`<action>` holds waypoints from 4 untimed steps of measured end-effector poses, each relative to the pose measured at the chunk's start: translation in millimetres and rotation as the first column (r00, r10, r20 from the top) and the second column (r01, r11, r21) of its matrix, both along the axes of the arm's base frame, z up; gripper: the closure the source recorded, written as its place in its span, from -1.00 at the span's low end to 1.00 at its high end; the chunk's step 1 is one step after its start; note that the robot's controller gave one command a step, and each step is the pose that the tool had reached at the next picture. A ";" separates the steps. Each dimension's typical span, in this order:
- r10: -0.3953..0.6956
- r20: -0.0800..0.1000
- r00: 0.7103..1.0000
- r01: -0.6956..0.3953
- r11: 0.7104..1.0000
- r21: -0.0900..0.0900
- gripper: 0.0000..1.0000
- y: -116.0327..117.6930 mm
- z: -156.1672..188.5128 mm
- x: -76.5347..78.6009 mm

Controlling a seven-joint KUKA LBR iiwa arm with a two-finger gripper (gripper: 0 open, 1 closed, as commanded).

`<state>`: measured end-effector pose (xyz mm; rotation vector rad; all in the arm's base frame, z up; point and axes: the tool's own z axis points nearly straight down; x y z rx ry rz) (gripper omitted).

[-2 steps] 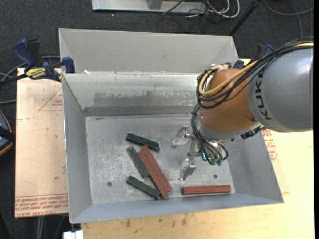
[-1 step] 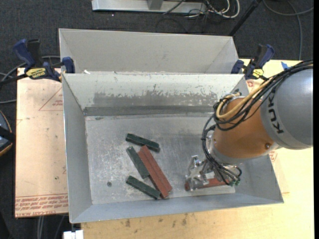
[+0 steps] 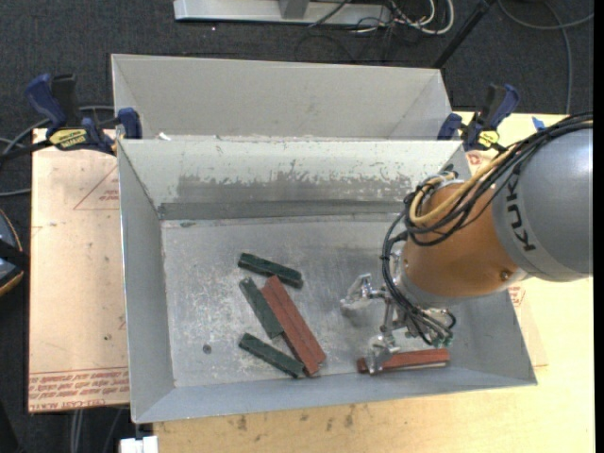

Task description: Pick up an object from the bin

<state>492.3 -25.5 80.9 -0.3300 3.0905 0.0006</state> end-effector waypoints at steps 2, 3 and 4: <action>0.163 -0.034 0.986 -0.163 0.987 -0.002 1.00 -45.4 1.7 -8.7; 0.163 -0.034 0.986 -0.163 0.987 -0.002 1.00 -45.4 1.7 -8.7; 0.501 -0.026 0.865 -0.501 0.865 -0.003 -1.00 45.0 47.3 20.4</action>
Offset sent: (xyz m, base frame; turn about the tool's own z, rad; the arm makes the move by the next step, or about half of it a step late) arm -0.0106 -0.0468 -0.0029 -0.1654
